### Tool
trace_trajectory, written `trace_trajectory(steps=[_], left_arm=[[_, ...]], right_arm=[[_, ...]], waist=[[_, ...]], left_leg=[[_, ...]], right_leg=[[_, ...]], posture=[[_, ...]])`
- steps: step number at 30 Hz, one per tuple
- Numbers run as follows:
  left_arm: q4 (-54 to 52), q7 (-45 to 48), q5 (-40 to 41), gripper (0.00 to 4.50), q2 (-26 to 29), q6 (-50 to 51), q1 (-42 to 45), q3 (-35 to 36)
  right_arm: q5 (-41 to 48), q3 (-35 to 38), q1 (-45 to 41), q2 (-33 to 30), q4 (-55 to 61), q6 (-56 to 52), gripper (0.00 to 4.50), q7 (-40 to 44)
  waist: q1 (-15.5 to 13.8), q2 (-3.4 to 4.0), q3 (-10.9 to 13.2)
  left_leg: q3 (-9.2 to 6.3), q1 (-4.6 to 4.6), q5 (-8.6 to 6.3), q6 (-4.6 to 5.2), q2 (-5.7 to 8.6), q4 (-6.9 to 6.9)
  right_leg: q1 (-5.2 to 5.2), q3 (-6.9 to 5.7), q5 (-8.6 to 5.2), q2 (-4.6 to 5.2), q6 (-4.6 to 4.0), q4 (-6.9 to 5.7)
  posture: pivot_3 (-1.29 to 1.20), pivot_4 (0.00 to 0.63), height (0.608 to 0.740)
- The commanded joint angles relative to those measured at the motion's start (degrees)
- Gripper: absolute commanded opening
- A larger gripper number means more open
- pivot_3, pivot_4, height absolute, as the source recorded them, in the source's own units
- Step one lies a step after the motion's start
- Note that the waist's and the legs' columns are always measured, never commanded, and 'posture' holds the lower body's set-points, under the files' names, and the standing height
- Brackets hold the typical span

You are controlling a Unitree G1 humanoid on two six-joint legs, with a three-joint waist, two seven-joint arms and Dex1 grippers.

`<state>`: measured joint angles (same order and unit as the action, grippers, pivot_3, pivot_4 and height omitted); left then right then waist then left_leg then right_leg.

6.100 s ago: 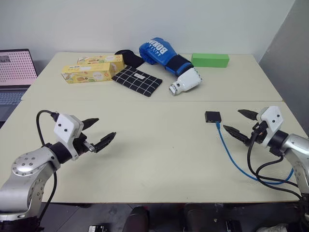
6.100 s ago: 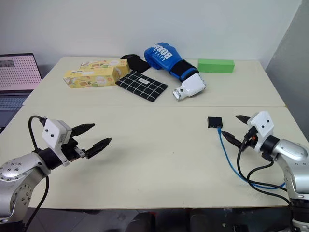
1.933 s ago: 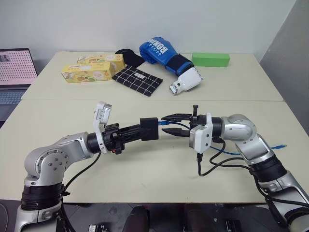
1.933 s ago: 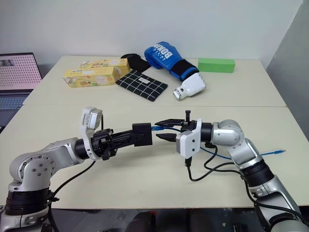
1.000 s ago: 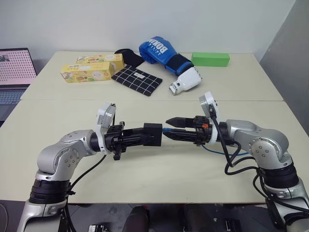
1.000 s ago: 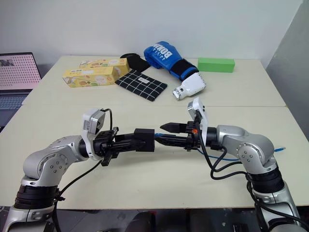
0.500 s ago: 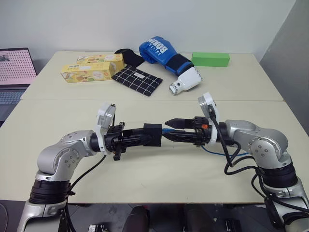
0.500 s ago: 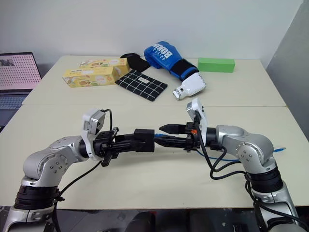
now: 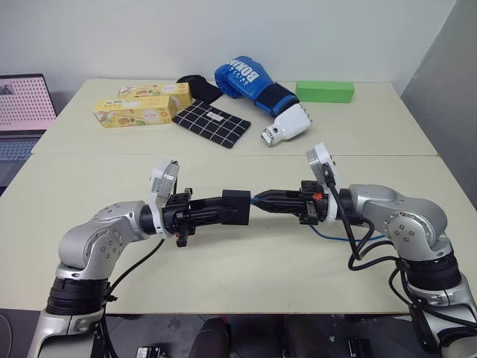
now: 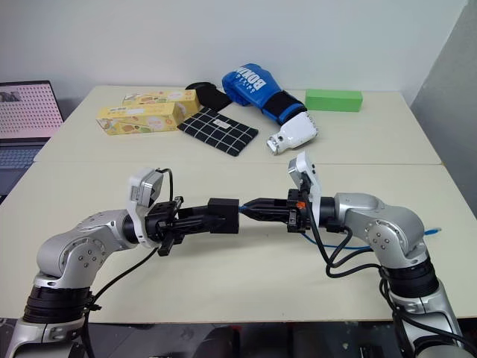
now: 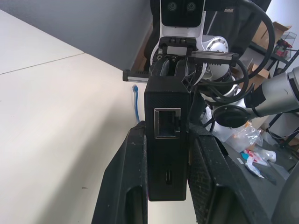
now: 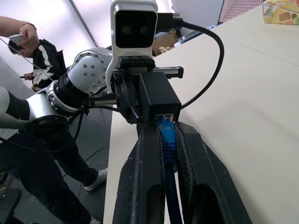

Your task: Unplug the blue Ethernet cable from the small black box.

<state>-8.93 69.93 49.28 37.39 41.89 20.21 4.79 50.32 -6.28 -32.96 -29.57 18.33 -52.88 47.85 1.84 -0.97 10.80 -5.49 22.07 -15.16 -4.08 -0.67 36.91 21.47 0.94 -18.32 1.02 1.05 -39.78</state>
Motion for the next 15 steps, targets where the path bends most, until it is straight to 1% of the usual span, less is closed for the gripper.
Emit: trace_trajectory(steps=[1,8,15], left_arm=[[-1.7,1.0,1.4,0.77,-0.2,-0.3,0.2,0.7],[-1.5,1.7,1.4,0.77,-0.2,-0.5,-0.1,1.2],[0.7,1.4,-1.1,0.77,0.1,-3.2,-1.8,2.2]], right_arm=[[-0.2,0.4,-0.6,-0.5,1.4,0.0,0.06,0.8],[1.0,1.1,-1.0,-2.2,-1.0,-2.4,0.06,2.7],[1.1,2.6,-0.2,-5.3,-2.9,-3.9,0.05,4.6]], waist=[[0.0,0.00,0.0],[0.0,0.00,0.0],[0.0,0.00,0.0]], left_leg=[[0.00,0.00,0.00,0.00,0.00,0.00],[0.00,0.00,0.00,0.00,0.00,0.00],[0.01,0.01,0.00,0.00,0.02,0.00]], right_leg=[[0.00,0.00,0.00,0.00,0.00,0.00],[0.00,0.00,0.00,0.00,0.00,0.01],[0.00,0.00,0.00,0.00,0.00,0.03]], posture=[[0.00,0.150,0.740],[0.00,0.150,0.740],[0.00,0.150,0.740]])
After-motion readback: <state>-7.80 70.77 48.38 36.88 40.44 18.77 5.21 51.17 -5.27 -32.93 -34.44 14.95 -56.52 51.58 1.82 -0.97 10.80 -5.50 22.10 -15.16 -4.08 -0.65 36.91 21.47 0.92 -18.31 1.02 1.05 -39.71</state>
